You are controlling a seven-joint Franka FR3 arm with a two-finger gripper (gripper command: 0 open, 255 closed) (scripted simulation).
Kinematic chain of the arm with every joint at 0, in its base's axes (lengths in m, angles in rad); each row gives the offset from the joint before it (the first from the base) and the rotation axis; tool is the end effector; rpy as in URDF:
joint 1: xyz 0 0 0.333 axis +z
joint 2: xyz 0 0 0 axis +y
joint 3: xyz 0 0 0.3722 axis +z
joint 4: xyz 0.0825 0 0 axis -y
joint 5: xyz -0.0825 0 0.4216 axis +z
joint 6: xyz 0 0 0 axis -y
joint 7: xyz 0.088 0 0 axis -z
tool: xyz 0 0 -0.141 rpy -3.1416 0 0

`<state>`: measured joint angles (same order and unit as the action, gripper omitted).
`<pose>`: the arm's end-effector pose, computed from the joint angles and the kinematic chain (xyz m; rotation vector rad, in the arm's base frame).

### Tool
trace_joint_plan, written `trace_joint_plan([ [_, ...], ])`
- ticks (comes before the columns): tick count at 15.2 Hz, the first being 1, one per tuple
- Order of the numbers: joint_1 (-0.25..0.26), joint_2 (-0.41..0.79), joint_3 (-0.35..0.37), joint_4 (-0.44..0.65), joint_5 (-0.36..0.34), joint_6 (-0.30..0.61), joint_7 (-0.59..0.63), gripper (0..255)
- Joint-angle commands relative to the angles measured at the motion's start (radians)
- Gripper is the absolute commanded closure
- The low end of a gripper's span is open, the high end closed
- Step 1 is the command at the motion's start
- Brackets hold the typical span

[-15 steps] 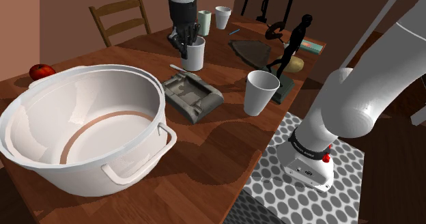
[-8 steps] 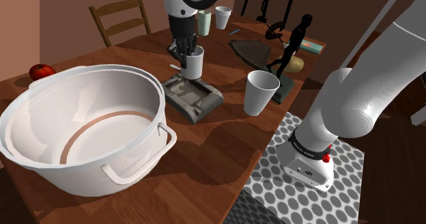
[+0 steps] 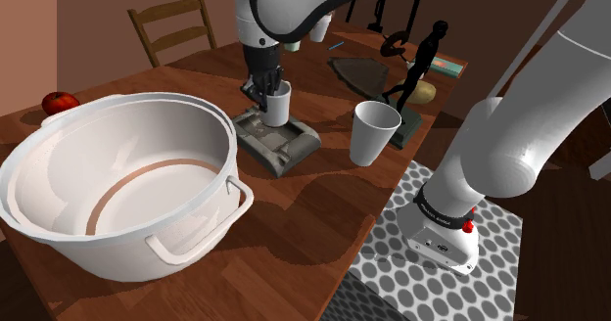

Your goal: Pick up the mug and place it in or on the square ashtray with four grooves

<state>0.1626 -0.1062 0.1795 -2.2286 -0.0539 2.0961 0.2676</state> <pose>0.4997 0.1746 0.4172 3.0670 0.1549 -0.0114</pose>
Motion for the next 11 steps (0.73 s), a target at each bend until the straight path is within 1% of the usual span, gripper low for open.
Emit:
trace_joint_plan([
  [1,-0.002,0.012,-0.001,-0.017,-0.004,0.03,0.001,255],
  [2,-0.002,0.017,-0.001,-0.023,-0.005,0.041,0.002,255],
  [10,-0.002,0.017,-0.001,-0.023,-0.005,0.041,0.002,255],
  [11,-0.002,0.017,-0.001,-0.023,-0.005,0.041,0.002,0],
])
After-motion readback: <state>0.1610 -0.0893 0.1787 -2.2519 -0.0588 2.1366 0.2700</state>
